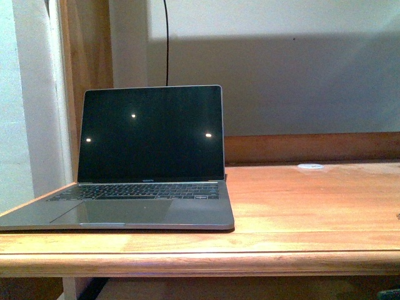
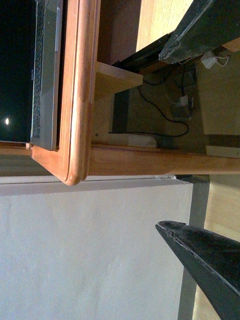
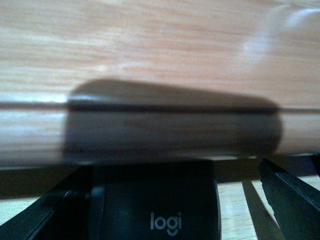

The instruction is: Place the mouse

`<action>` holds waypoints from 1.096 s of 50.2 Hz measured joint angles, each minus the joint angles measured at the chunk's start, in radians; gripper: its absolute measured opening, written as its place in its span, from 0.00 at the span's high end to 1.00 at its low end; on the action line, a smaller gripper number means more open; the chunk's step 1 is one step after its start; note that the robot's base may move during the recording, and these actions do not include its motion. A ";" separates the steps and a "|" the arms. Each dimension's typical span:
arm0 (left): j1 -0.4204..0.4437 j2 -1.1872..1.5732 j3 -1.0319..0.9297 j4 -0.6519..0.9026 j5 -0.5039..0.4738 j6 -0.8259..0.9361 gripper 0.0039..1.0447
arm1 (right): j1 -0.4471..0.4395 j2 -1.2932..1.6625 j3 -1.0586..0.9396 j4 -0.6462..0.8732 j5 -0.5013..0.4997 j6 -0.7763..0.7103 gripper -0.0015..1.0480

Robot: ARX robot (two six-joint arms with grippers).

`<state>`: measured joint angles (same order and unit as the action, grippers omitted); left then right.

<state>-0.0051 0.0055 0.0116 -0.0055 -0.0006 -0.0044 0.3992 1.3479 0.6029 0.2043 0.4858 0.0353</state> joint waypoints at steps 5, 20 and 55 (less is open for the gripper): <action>0.000 0.000 0.000 0.000 0.000 0.000 0.07 | -0.007 0.010 0.008 -0.002 -0.008 0.016 0.07; 0.000 0.000 0.000 0.000 0.000 0.000 0.07 | -0.019 0.018 0.011 0.005 -0.035 0.026 0.41; 0.000 0.000 0.000 0.000 0.000 0.000 0.07 | -0.225 -0.251 -0.047 -0.189 -0.327 -0.064 0.45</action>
<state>-0.0051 0.0055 0.0116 -0.0055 -0.0006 -0.0044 0.1738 1.0966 0.5560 0.0151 0.1585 -0.0288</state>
